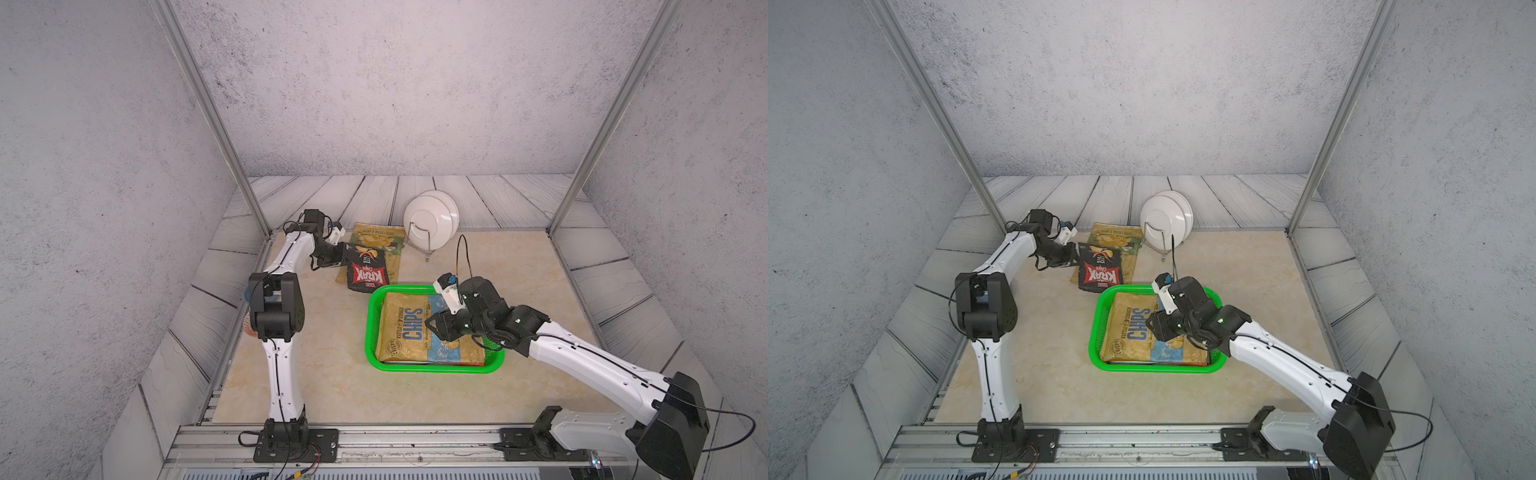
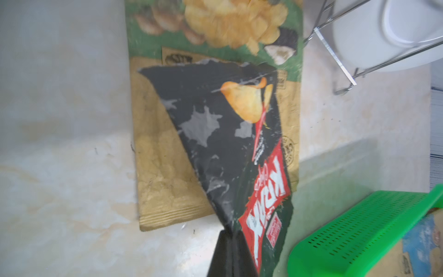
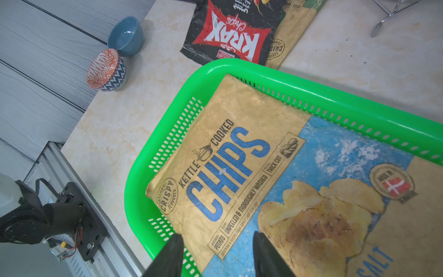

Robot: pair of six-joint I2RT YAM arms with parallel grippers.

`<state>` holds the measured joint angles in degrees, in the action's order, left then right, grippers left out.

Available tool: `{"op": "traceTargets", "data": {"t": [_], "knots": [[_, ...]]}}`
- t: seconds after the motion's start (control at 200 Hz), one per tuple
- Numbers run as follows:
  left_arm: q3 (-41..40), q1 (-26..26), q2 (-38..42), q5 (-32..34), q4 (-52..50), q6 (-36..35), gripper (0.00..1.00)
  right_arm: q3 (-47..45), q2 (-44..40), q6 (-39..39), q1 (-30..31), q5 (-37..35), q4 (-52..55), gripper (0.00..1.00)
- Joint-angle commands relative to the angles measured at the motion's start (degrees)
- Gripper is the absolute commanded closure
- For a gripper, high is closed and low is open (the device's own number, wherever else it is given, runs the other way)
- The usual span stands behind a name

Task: Put the potato chips into the basket
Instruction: Pick up the potato chip from the center of the board.

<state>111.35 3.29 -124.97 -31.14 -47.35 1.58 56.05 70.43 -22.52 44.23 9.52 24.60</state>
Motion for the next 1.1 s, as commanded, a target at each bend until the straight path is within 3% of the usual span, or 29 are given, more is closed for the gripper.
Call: {"op": "traceTargets", "data": {"t": [0.0, 0.345, 0.626, 0.756, 1.096], "knots": [[-1.13, 0.07, 3.34, -0.09, 0.77, -1.25, 1.00, -0.33, -0.12, -0.69, -0.08, 0.41, -0.26, 0.49], [-2.89, 0.13, 10.51, 0.85, -1.13, -3.16, 1.00, -1.17, -1.74, -1.10, -0.11, -1.66, -0.34, 0.49], [-4.62, 0.24, 17.05, -1.36, -4.19, -5.85, 1.00, -3.82, -3.80, -4.65, -0.21, -10.27, -1.28, 0.49], [-7.14, 0.53, 20.85, -3.49, -4.64, -6.63, 1.00, -4.03, -3.97, -6.14, -0.99, -13.10, 0.04, 0.49], [-15.15, 4.02, 32.58, -13.09, -12.28, -11.02, 1.00, -4.63, -5.10, -9.01, -5.75, -11.51, 1.86, 0.49]]}}
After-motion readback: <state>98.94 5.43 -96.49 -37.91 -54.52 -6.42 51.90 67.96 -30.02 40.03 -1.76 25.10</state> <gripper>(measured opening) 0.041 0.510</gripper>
